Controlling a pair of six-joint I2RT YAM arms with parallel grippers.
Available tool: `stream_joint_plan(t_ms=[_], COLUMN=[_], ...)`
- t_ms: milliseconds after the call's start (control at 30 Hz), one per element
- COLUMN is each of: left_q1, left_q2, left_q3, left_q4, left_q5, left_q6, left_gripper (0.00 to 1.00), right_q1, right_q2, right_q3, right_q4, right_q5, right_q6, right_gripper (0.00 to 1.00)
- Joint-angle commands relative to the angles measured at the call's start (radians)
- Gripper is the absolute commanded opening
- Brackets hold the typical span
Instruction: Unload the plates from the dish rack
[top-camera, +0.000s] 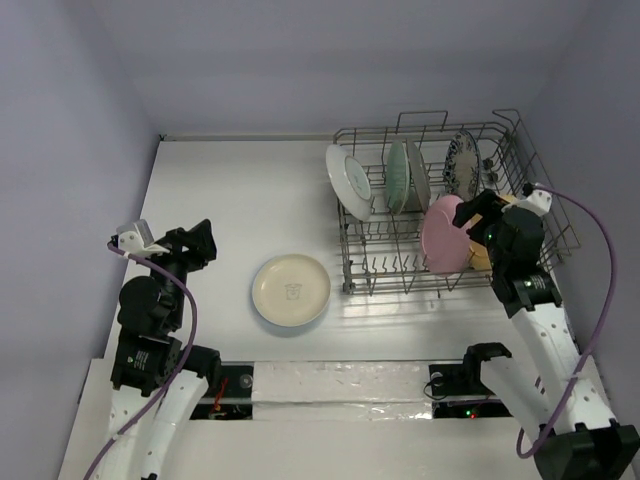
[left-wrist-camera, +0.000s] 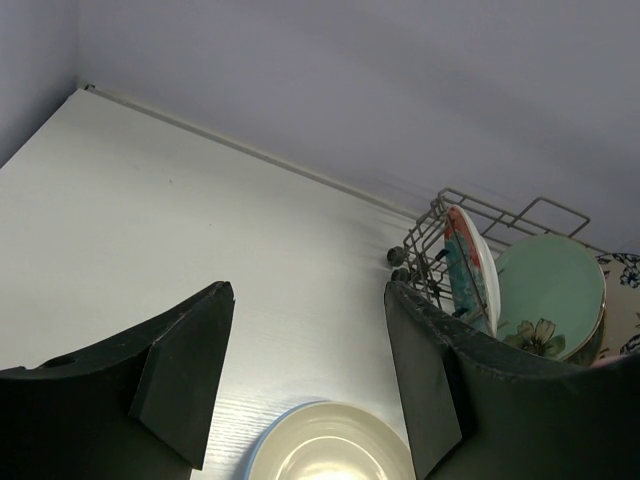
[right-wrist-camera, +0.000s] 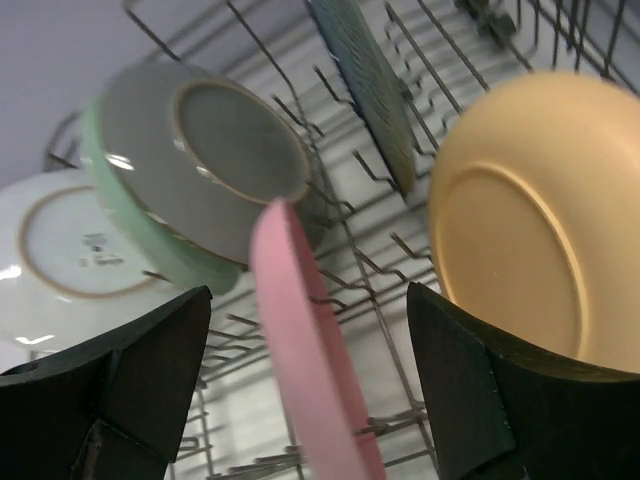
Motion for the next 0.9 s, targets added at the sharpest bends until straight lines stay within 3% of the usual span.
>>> stream_joint_plan(t_ms=[0,33,233,367,467,867], left_q1=[-0.006,-0.006,-0.016,-0.016,-0.016,-0.016], left_q2=[-0.008,-0.007,0.000,0.003,0.007,0.013], left_q3=[0.025,0.025,0.025,0.025,0.023,0.021], left_q4=[0.036,0.037,0.037,0.039,0.043,0.048], left_q5=[0.007,0.007,0.007,0.012,0.018,0.022], left_q6=[-0.001,-0.001,-0.001,-0.003,-0.004,-0.003], left_gripper=[0.59,0.59,0.59,0.59,0.59,0.59], right_q1=[-0.053,-0.065,-0.074,-0.074,-0.074,-0.074], right_q2=[0.013,0.011,0.010,-0.013,-0.039,-0.059], right_q3=[-0.063,-0.077,-0.112,-0.112,-0.108,0.118], right_q4=[0.102,0.114,0.180,0.182,0.195,0.122], right_q5=[-0.170,-0.209,-0.353,-0.364,-0.379,-0.430], right_q6=[0.058,0.061,0.089,0.091,0.083,-0.023], right_gripper=[0.83,0.82,0.42,0.15,0.02,0.00])
